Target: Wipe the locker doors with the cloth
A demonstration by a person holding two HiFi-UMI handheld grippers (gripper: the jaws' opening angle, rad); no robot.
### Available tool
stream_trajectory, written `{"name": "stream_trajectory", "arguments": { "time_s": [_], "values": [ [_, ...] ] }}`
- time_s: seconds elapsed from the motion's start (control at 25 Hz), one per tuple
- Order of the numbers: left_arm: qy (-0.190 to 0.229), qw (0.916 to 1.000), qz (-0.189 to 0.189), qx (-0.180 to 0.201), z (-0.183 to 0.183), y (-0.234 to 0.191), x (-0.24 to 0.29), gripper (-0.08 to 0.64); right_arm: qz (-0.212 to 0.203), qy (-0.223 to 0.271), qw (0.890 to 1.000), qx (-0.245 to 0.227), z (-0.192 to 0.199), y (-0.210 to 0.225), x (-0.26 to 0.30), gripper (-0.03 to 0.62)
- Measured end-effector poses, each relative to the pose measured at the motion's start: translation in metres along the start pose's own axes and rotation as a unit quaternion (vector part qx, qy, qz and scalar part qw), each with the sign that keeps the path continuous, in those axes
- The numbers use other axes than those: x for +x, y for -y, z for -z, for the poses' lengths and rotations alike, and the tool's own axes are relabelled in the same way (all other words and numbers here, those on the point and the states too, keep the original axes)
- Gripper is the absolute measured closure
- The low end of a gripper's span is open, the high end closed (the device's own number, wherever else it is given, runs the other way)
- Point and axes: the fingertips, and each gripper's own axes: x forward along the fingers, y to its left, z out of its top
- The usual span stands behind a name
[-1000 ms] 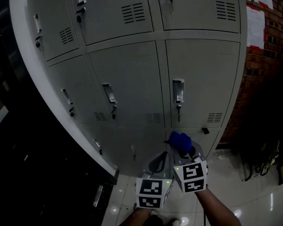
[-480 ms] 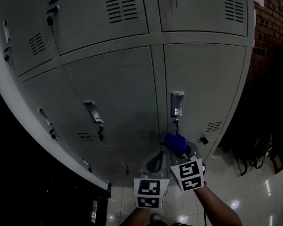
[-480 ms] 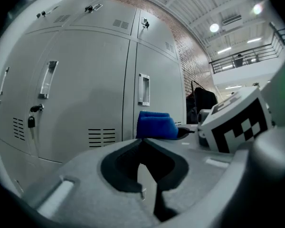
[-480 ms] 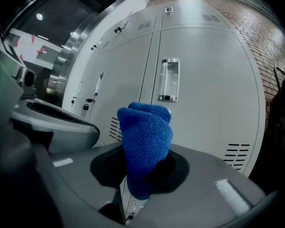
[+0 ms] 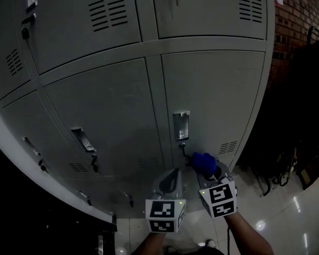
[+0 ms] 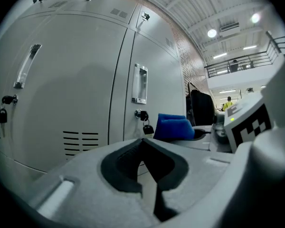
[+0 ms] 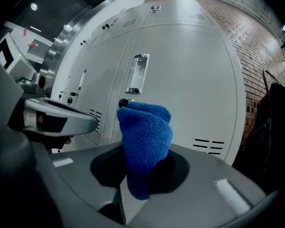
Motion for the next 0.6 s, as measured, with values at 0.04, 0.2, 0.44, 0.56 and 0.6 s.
{"name": "stream_trajectory", "arguments": {
  "time_s": [0.04,0.2,0.44,0.56,0.6],
  "values": [
    [0.001,1.0,-0.001,-0.002,-0.001,0.004,0.004,0.557,0.003,0.0,1.0,0.001,0.001,0.009,-0.003,0.508],
    [0.005,1.0,-0.006,-0.004,-0.007,0.021,0.021,0.557,0.013,0.003,1.0,0.003,0.005,0.045,-0.014,0.508],
    [0.001,0.9997,-0.025,0.002,-0.01,0.036,0.034,0.557,0.035,0.003,0.999,0.012,0.016,0.101,-0.026,0.508],
    [-0.001,0.9994,-0.035,0.003,-0.011,0.04,0.037,0.557,0.043,0.001,0.999,0.019,0.02,0.124,-0.031,0.508],
    [-0.002,0.9992,-0.039,0.003,-0.011,0.04,0.038,0.557,0.046,0.0,0.999,0.021,0.021,0.13,-0.032,0.508]
  ]
}}
